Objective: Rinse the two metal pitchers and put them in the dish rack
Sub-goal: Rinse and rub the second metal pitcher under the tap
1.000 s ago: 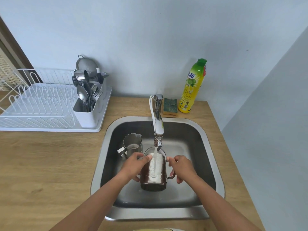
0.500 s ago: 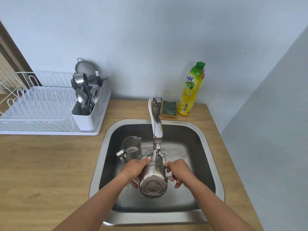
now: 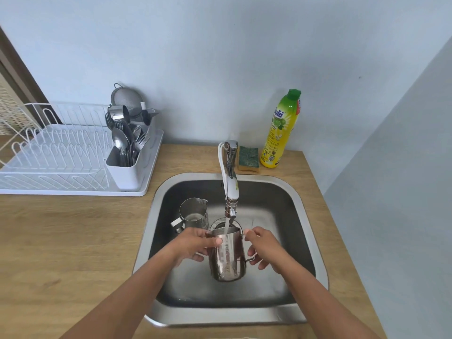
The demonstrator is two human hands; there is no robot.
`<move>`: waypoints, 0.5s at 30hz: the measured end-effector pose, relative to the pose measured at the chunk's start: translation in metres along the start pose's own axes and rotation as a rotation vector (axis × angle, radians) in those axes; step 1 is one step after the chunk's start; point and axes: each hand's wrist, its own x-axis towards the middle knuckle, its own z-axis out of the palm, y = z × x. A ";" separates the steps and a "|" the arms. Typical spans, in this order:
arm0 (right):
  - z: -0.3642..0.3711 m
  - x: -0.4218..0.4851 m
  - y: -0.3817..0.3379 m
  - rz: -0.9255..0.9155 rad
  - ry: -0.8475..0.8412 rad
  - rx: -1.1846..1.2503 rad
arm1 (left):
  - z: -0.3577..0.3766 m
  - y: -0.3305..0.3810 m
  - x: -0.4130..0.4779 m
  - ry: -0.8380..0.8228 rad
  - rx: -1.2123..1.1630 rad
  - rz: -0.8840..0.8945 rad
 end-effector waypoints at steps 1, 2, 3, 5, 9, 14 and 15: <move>-0.002 -0.001 -0.001 -0.013 0.007 -0.010 | 0.000 -0.001 0.001 -0.003 -0.017 0.005; -0.004 -0.002 -0.002 -0.026 0.015 -0.019 | 0.000 -0.002 0.002 -0.008 -0.038 0.007; -0.007 -0.002 -0.002 -0.038 0.027 -0.028 | 0.001 -0.002 0.002 -0.014 -0.061 0.007; -0.012 -0.004 -0.003 -0.065 0.058 -0.040 | 0.004 -0.001 0.003 -0.031 -0.104 0.012; -0.020 -0.009 -0.007 -0.123 0.125 -0.083 | 0.012 0.003 0.005 -0.065 -0.173 0.031; -0.027 -0.012 -0.008 -0.210 0.227 -0.108 | 0.024 0.011 0.007 -0.055 -0.207 0.081; -0.029 -0.014 -0.009 -0.224 0.241 -0.111 | 0.026 0.013 0.007 -0.043 -0.214 0.093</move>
